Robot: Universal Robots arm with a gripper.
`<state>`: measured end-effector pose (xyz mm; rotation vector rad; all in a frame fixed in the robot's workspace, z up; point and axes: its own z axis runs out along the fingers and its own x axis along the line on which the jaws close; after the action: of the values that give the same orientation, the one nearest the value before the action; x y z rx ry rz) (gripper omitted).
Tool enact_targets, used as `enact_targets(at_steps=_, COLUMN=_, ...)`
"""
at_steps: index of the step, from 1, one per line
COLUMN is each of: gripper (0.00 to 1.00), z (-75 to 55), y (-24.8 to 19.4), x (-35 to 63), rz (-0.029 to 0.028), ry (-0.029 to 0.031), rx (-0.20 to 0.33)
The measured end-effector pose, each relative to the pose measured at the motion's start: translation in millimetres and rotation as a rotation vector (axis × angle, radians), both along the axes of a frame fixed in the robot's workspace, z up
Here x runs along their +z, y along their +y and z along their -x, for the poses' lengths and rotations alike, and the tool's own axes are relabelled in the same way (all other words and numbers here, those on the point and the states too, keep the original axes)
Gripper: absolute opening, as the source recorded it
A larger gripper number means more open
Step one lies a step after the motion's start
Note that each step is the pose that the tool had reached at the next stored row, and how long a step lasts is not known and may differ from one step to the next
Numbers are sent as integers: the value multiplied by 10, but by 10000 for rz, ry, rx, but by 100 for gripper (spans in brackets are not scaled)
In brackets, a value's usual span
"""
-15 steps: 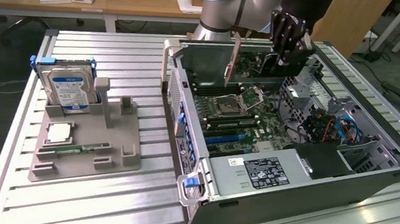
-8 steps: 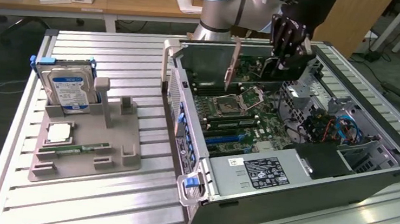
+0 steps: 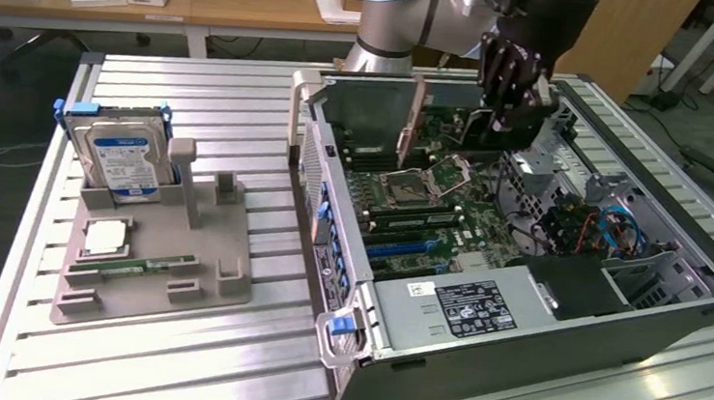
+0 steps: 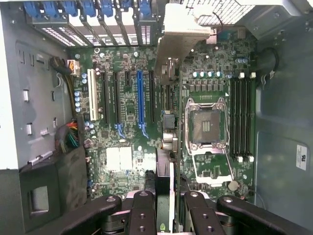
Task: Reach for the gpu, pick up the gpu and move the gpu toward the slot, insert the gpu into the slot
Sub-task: 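Insert the gpu into the slot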
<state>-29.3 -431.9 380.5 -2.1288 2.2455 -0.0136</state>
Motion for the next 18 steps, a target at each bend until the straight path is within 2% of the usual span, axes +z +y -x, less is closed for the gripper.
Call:
enact_targets(at_steps=6, gripper=27, z=81, y=-17, x=-39, rz=0, ry=0, rx=0)
enact_targets(at_steps=8, gripper=27, z=96, y=-35, x=-50, rz=-1, ry=0, rx=0)
enact_targets(at_steps=12, gripper=27, z=101, y=-104, x=-65, rz=-2, ry=0, rx=0)
enact_targets(at_steps=18, gripper=27, z=103, y=-247, x=-82, rz=-3, ry=0, rx=0)
